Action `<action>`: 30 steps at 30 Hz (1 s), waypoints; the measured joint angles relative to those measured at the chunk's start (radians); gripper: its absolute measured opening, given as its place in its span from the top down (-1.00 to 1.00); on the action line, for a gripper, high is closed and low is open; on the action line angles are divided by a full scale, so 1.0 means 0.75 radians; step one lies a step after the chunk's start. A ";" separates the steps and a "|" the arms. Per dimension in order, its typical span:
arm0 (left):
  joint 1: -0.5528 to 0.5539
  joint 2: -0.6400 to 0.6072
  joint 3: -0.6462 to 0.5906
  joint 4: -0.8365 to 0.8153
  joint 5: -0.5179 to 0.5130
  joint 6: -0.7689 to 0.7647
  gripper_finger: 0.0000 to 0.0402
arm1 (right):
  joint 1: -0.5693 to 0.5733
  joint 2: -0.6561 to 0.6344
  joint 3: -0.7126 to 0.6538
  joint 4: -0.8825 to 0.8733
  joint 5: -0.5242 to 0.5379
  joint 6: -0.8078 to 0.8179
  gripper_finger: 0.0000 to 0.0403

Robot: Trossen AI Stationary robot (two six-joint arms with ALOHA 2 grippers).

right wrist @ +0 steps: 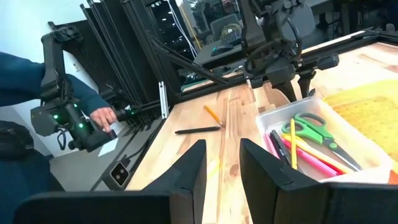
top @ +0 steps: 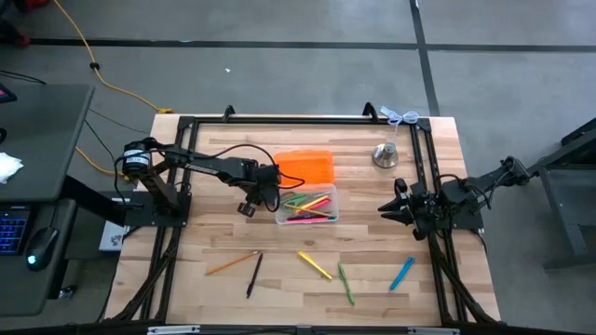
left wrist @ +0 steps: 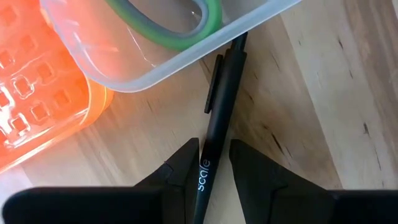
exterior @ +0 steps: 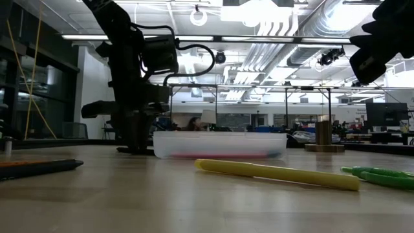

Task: Pick & place school supplies into a supply box
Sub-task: Put the black pen into the container

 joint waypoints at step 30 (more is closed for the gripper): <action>-0.002 0.070 0.003 -0.014 0.028 -0.115 0.73 | 0.000 0.000 0.000 0.010 -0.085 0.061 0.63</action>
